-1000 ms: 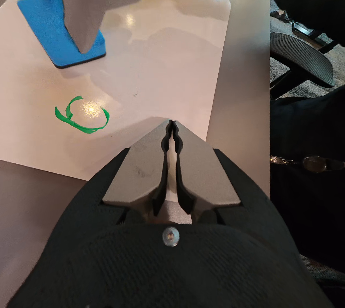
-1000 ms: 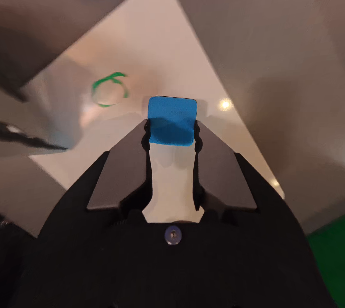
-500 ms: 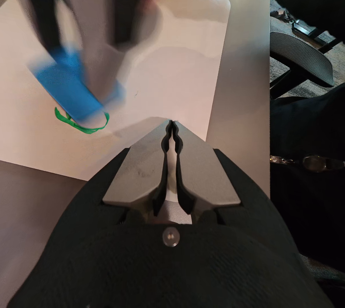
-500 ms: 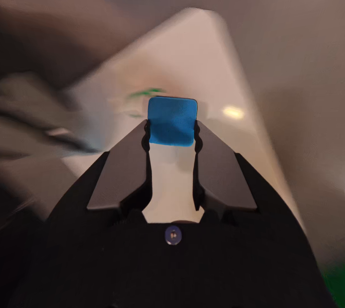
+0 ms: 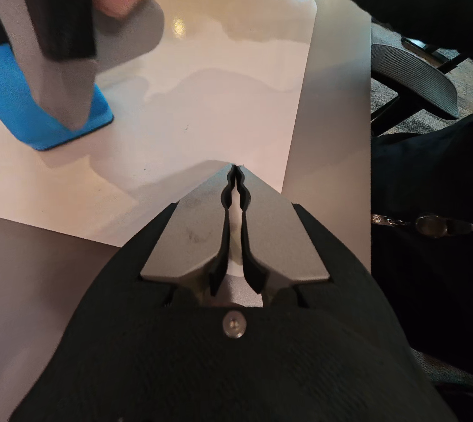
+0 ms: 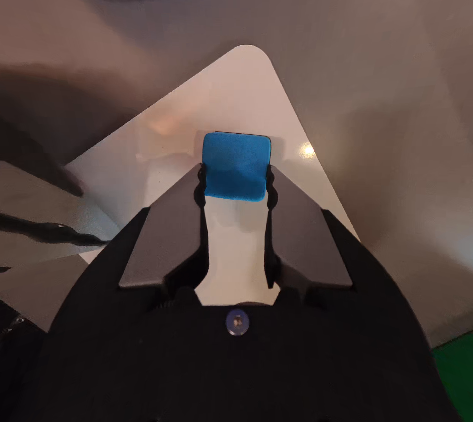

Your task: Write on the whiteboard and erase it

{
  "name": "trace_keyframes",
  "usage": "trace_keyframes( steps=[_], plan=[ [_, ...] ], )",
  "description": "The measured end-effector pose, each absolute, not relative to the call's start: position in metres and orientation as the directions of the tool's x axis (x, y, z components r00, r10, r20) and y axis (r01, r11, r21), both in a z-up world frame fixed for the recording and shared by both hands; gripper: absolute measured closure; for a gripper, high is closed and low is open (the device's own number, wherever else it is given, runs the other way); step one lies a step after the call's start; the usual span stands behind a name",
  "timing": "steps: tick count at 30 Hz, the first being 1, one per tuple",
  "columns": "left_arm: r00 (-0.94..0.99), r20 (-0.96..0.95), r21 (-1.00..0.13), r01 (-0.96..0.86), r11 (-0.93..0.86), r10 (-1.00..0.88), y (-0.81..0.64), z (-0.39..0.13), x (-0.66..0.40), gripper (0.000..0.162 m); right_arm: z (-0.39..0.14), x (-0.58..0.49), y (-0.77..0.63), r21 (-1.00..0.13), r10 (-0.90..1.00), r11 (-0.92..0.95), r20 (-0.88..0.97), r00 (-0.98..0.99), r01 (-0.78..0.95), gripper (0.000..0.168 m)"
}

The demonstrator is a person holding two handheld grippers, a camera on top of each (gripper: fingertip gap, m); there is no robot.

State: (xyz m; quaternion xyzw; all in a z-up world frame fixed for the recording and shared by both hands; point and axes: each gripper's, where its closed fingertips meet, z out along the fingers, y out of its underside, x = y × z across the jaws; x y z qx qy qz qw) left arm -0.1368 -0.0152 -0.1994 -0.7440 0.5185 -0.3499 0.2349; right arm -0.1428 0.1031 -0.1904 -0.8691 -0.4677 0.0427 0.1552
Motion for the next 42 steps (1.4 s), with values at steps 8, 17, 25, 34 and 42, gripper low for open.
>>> trace_keyframes(
  steps=[8, 17, 25, 34, 42],
  plan=[
    [0.214, 0.28, -0.712, -0.608, -0.352, -0.936, -0.016, -0.199, -0.137, 0.162, -0.196, -0.162, 0.057, -0.246, 0.885, -0.463, -0.186, 0.427, 0.852, 0.123],
    [0.211, 0.283, -0.71, -0.61, -0.352, -0.936, -0.017, -0.199, -0.137, 0.162, -0.191, -0.114, 0.075, -0.244, 0.852, -0.506, 0.011, 0.524, 0.827, 0.124],
    [0.219, 0.286, -0.71, -0.605, -0.36, -0.933, -0.015, -0.199, -0.137, 0.162, -0.193, -0.111, 0.035, -0.202, 0.908, -0.418, -0.083, 0.41, 0.886, 0.123],
    [0.222, 0.284, -0.711, -0.604, -0.36, -0.933, -0.015, -0.199, -0.137, 0.162, -0.19, -0.062, 0.081, -0.234, 0.788, -0.591, 0.039, 0.615, 0.772, 0.123],
    [0.218, 0.281, -0.712, -0.605, -0.355, -0.935, -0.015, -0.199, -0.137, 0.162, -0.098, -0.088, 0.026, -0.742, 0.867, -0.489, -0.357, 0.347, 0.459, 0.123]
  ],
)
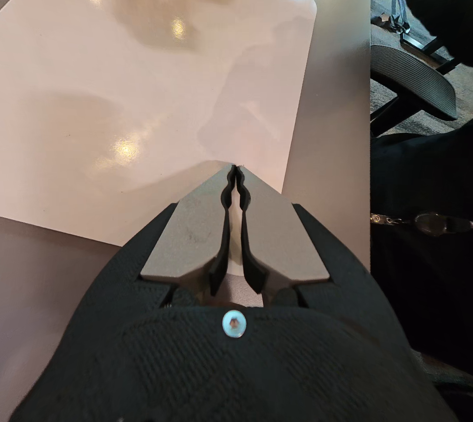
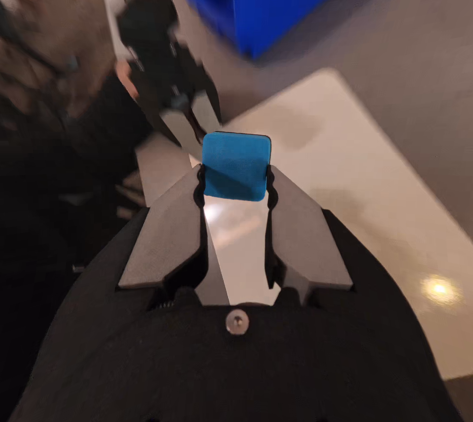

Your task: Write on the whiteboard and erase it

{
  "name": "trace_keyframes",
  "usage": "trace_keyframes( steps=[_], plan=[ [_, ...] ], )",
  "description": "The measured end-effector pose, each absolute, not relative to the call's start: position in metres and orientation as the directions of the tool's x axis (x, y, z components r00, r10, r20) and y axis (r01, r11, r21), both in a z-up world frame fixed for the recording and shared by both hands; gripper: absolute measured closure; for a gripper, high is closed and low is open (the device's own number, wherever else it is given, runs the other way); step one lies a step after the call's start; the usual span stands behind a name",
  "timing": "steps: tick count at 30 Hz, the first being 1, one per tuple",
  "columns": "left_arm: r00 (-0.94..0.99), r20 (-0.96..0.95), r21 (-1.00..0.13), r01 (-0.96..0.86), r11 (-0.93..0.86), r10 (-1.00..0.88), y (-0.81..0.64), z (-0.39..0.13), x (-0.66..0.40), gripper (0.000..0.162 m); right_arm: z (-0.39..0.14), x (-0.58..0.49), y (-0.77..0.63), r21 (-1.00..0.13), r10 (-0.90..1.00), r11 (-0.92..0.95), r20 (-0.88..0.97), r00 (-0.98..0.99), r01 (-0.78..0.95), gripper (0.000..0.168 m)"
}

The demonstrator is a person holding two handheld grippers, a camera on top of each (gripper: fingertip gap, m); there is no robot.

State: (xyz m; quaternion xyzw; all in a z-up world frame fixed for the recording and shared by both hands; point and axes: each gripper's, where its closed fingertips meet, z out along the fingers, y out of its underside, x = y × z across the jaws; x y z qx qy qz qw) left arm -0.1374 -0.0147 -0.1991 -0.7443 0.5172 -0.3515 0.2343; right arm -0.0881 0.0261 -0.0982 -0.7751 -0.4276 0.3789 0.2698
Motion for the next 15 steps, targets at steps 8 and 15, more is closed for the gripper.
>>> trace_keyframes(
  steps=[8, 15],
  plan=[
    [0.218, 0.285, -0.712, -0.603, -0.359, -0.933, -0.014, -0.199, -0.137, 0.162, 0.027, 0.138, 0.099, -0.989, 0.368, -0.123, 0.028, 0.929, 0.078, 0.123],
    [0.217, 0.282, -0.715, -0.602, -0.356, -0.934, -0.013, -0.199, -0.136, 0.162, -0.025, 0.281, 0.132, -0.945, 0.002, -0.307, 0.115, 0.993, 0.11, 0.122]
  ],
)
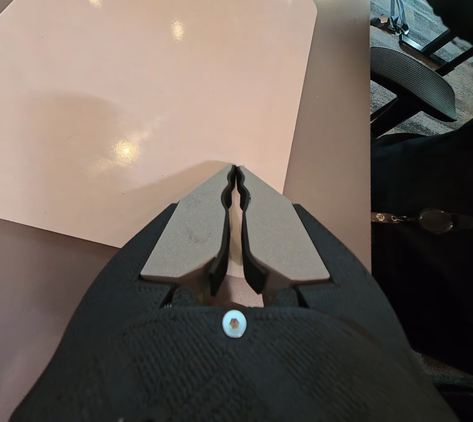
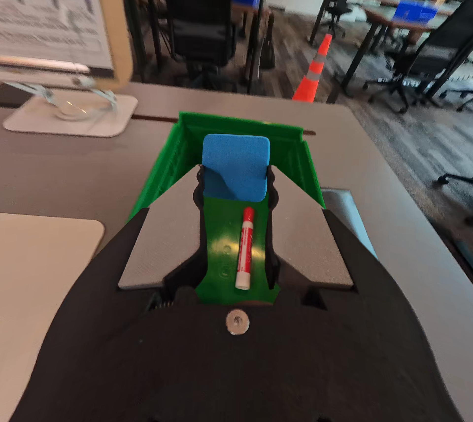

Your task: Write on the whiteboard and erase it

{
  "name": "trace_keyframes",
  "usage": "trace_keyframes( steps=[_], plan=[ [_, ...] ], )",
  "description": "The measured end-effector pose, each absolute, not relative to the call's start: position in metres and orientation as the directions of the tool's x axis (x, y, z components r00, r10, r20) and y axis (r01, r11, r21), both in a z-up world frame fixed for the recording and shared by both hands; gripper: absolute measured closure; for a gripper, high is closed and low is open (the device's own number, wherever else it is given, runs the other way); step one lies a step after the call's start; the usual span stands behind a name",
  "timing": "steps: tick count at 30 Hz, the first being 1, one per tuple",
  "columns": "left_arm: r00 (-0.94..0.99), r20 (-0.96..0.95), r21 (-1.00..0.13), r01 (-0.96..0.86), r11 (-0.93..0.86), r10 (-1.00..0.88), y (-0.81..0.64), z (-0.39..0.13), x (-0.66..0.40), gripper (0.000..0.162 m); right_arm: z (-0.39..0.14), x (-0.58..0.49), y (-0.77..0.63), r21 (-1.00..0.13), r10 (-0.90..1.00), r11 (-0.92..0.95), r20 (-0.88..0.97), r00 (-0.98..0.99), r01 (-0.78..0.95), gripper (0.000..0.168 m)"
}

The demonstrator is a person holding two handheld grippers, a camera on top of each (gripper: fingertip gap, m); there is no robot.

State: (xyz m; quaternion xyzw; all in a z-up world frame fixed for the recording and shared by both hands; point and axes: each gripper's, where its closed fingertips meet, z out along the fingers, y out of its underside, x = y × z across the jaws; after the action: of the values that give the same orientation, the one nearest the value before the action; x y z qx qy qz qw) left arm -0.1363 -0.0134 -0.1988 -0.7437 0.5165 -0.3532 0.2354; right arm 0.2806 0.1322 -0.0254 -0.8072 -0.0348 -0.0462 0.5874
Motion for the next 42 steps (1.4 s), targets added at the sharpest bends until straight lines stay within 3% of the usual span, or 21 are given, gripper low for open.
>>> trace_keyframes(
  steps=[5, 11, 16, 21, 25, 30, 32, 33, 34, 35, 39, 42],
  plan=[
    [0.217, 0.279, -0.717, -0.601, -0.353, -0.936, -0.014, -0.199, -0.136, 0.162, -0.106, 0.318, 0.155, -0.796, -0.055, -0.601, 0.139, 0.989, 0.079, 0.118],
    [0.211, 0.279, -0.716, -0.604, -0.35, -0.937, -0.014, -0.199, -0.136, 0.162, -0.087, 0.286, 0.146, -0.85, 0.016, -0.497, 0.192, 0.981, 0.174, 0.116],
    [0.211, 0.276, -0.717, -0.604, -0.348, -0.938, -0.014, -0.199, -0.136, 0.162, -0.085, 0.248, 0.132, -0.85, 0.159, -0.499, 0.103, 0.982, 0.17, 0.11],
    [0.213, 0.279, -0.716, -0.603, -0.351, -0.936, -0.014, -0.199, -0.136, 0.162, -0.082, 0.174, 0.093, -0.847, 0.481, -0.506, -0.12, 0.869, 0.162, 0.104],
    [0.22, 0.279, -0.717, -0.599, -0.356, -0.935, -0.014, -0.199, -0.135, 0.162, -0.108, 0.157, 0.074, -0.807, 0.48, -0.543, -0.072, 0.874, 0.232, 0.094],
    [0.158, 0.222, -0.734, -0.623, -0.271, -0.962, -0.03, -0.198, -0.132, 0.162, -0.149, 0.173, 0.077, -0.767, 0.352, -0.562, 0.115, 0.929, 0.308, 0.112],
    [0.194, 0.241, -0.748, -0.586, -0.31, -0.951, -0.033, -0.193, -0.132, 0.162, -0.172, 0.19, 0.079, -0.7, 0.308, -0.622, 0.193, 0.932, 0.351, 0.115],
    [0.208, 0.253, -0.762, -0.559, -0.327, -0.945, -0.036, -0.188, -0.133, 0.162, -0.17, 0.193, 0.082, -0.713, 0.308, -0.581, 0.253, 0.917, 0.392, 0.126],
    [0.238, 0.25, -0.779, -0.527, -0.341, -0.939, -0.036, -0.182, -0.136, 0.147, -0.17, 0.19, 0.08, -0.72, 0.331, -0.55, 0.276, 0.902, 0.423, 0.154],
    [0.293, 0.236, -0.795, -0.49, -0.357, -0.927, -0.032, -0.175, -0.141, 0.126, -0.17, 0.197, 0.081, -0.716, 0.299, -0.548, 0.316, 0.901, 0.433, 0.158],
    [0.562, 0.131, -0.885, -0.305, -0.352, -0.817, -0.014, -0.129, -0.176, 0.116, -0.167, 0.206, 0.079, -0.759, 0.269, -0.492, 0.333, 0.904, 0.426, 0.161],
    [0.804, -0.034, -0.933, -0.238, -0.27, -0.594, 0.012, -0.099, -0.221, 0.111, -0.162, 0.209, 0.079, -0.8, 0.235, -0.422, 0.358, 0.904, 0.426, 0.163]
  ],
)
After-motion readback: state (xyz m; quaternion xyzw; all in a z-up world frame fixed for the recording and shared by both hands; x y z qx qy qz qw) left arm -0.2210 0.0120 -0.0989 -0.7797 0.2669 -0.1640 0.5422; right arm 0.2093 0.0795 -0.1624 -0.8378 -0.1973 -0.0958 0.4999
